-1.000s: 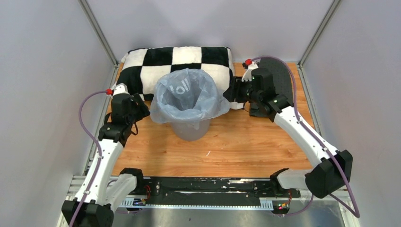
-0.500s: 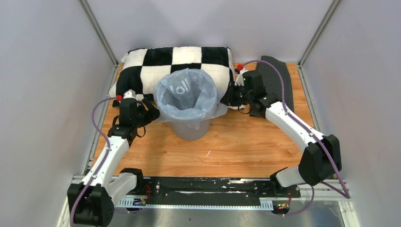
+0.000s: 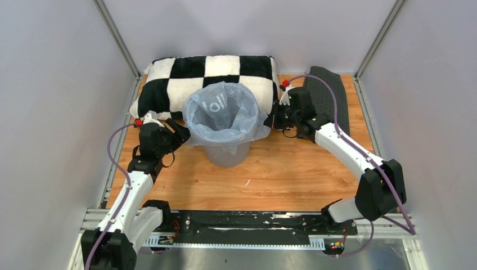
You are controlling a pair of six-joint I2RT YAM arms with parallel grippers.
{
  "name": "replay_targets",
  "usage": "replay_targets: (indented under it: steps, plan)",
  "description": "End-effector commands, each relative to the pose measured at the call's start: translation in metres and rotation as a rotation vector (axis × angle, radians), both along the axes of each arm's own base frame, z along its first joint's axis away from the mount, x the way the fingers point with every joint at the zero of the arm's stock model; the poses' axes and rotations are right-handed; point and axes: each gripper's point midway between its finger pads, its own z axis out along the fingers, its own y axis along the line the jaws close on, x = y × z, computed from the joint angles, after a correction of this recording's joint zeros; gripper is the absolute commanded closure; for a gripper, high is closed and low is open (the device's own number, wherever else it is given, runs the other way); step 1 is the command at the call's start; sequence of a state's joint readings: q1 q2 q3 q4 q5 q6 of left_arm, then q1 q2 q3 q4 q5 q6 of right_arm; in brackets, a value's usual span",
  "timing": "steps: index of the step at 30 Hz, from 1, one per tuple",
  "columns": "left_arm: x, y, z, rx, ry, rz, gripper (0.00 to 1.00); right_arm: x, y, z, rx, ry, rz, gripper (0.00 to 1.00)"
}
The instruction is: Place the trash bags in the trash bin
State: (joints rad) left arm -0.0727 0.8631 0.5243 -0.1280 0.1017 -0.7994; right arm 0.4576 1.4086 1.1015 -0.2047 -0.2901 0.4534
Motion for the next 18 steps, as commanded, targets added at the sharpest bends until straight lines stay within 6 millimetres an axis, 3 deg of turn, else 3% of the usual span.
replay_targets:
  steps: [1,5,9,16,18]
  plan:
    - [-0.002,-0.01,0.016,-0.058,-0.039,-0.05,0.29,0.001,-0.005,-0.007,-0.01,0.009,-0.021,1.0]
    - [-0.007,-0.013,0.01,-0.078,-0.018,-0.059,0.31,0.002,-0.006,-0.01,-0.013,0.015,-0.025,1.0]
    - [-0.002,-0.018,0.002,-0.131,-0.016,-0.053,0.43,0.003,-0.007,-0.013,-0.024,0.016,-0.031,1.0]
    - [0.011,-0.015,-0.017,-0.122,0.025,-0.03,1.0,0.006,-0.014,-0.022,-0.061,0.015,-0.06,1.0]
    - [0.013,-0.008,-0.023,-0.088,0.03,0.001,1.0,0.006,-0.019,-0.032,-0.082,0.021,-0.08,1.0]
